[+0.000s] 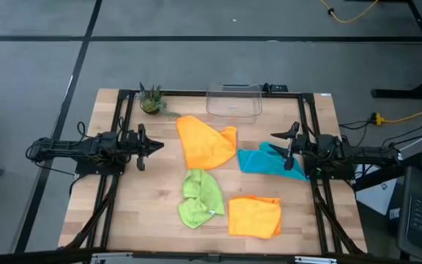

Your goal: Fold microfiber towels

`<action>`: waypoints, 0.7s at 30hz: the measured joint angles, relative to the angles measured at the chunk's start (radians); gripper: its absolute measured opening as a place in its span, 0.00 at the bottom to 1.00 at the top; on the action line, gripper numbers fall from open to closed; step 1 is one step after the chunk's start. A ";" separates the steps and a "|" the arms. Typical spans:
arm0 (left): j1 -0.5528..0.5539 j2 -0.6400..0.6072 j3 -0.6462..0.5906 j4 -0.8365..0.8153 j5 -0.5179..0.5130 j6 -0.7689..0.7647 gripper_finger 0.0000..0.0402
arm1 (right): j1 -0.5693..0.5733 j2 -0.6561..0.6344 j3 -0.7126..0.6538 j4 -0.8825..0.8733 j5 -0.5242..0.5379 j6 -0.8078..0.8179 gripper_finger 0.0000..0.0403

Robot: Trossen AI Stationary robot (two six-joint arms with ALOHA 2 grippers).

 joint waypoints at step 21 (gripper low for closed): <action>0.000 0.000 0.000 0.000 0.000 0.000 0.05 | 0.000 0.000 0.000 0.000 0.000 0.000 0.53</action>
